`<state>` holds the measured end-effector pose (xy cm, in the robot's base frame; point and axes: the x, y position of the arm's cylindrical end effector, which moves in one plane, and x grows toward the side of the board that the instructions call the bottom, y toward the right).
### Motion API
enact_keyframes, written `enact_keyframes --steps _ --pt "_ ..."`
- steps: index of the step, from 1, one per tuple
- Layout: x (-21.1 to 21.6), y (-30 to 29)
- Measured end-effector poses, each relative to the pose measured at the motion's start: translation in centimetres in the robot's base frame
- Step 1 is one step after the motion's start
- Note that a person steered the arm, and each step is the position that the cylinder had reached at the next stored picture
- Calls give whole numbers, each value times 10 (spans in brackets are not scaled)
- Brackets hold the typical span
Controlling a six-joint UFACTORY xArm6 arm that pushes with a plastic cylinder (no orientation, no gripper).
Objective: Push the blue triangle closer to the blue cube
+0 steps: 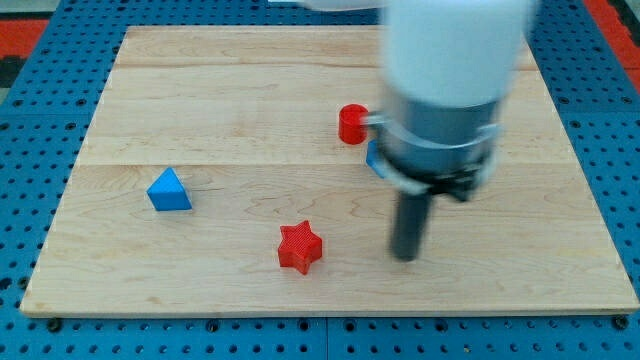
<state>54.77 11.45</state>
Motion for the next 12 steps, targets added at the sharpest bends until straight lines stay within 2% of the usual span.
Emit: enact_keyframes --steps 1,2,3,4,6,7,8,9,10,11,12 --pt "-57 44" --pt "-105 42" --pt "-106 -34" --pt "-119 -58" --pt "-117 -161" --pt "-135 -196" --pt "-134 -244" --pt "-82 -255" --pt "-61 -295" --pt "-61 -360" --pt "-45 -370"
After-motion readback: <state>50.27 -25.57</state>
